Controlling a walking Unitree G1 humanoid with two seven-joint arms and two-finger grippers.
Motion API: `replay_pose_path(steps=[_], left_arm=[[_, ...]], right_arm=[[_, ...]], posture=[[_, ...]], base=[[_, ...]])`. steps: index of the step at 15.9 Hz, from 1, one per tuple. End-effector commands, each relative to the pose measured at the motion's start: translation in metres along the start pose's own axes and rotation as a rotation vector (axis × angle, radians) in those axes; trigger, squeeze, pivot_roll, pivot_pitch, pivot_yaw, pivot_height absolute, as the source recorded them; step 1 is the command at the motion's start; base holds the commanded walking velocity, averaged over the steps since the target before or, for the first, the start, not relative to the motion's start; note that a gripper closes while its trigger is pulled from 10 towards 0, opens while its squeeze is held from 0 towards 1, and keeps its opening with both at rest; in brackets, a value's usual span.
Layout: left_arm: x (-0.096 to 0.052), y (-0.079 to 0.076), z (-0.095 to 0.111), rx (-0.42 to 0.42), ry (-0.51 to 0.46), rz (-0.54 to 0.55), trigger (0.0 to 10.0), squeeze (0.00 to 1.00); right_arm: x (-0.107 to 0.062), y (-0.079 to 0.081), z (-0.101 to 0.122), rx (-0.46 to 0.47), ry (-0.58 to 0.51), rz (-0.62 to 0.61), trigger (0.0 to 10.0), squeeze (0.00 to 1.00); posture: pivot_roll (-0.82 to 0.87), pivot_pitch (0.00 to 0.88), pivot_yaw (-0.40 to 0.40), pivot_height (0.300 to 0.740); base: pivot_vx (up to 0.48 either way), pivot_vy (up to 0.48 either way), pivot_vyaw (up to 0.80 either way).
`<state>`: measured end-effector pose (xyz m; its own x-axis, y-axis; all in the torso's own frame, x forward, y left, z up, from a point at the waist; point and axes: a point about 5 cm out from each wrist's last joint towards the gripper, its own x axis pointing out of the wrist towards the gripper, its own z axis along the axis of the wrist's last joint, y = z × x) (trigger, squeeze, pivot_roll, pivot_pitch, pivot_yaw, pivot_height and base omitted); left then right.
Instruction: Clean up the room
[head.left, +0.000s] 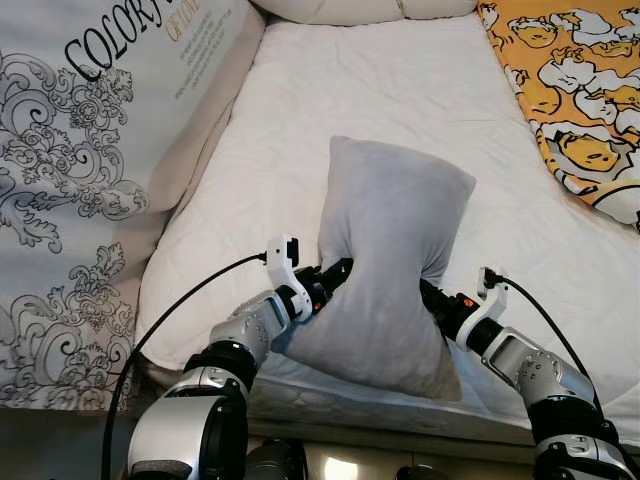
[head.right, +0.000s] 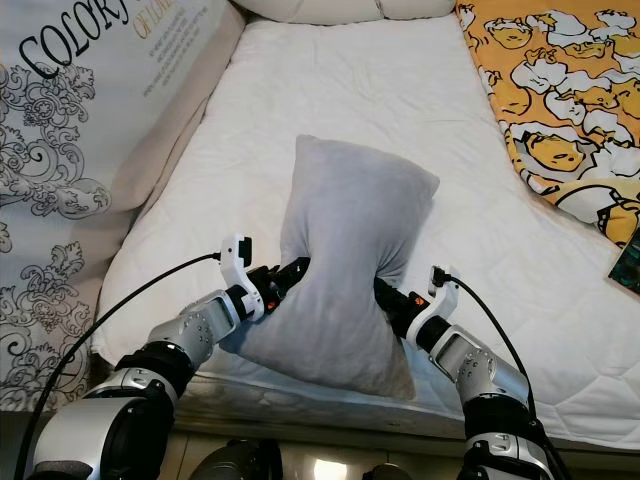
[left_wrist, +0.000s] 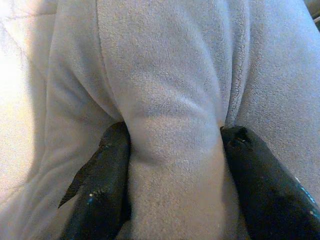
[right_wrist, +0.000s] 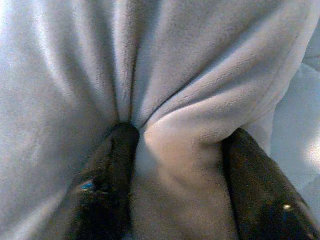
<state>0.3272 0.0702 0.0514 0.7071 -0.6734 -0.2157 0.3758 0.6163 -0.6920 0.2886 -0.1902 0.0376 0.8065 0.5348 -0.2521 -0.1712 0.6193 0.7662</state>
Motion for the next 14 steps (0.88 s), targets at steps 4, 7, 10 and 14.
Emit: replay_pose_path(steps=[4,7,10,14], left_arm=[[0.009,-0.013,-0.019,0.016,0.093,-0.047,0.0,0.0],[0.01,-0.014,-0.014,0.089,0.078,-0.038,0.0,0.0],[0.012,-0.017,-0.009,0.128,0.067,-0.041,0.0,0.0],[0.015,-0.03,0.014,0.174,-0.013,-0.087,0.0,0.0]], right_arm=[[0.011,0.012,-0.008,-0.031,0.025,0.005,0.0,0.0],[0.012,0.015,-0.004,-0.082,-0.006,0.0,0.0,0.0],[0.012,0.022,0.001,-0.108,-0.047,0.029,0.0,0.0],[0.012,0.046,0.013,-0.169,-0.146,0.072,0.0,0.0]], posture=[[-0.06,0.072,0.111,0.74],[-0.06,0.062,0.111,0.74],[-0.06,0.038,0.115,0.74],[-0.06,0.0,0.127,0.74]], base=[[0.0,0.0,0.0],[0.0,0.0,0.0],[0.0,0.0,0.0],[0.0,0.0,0.0]])
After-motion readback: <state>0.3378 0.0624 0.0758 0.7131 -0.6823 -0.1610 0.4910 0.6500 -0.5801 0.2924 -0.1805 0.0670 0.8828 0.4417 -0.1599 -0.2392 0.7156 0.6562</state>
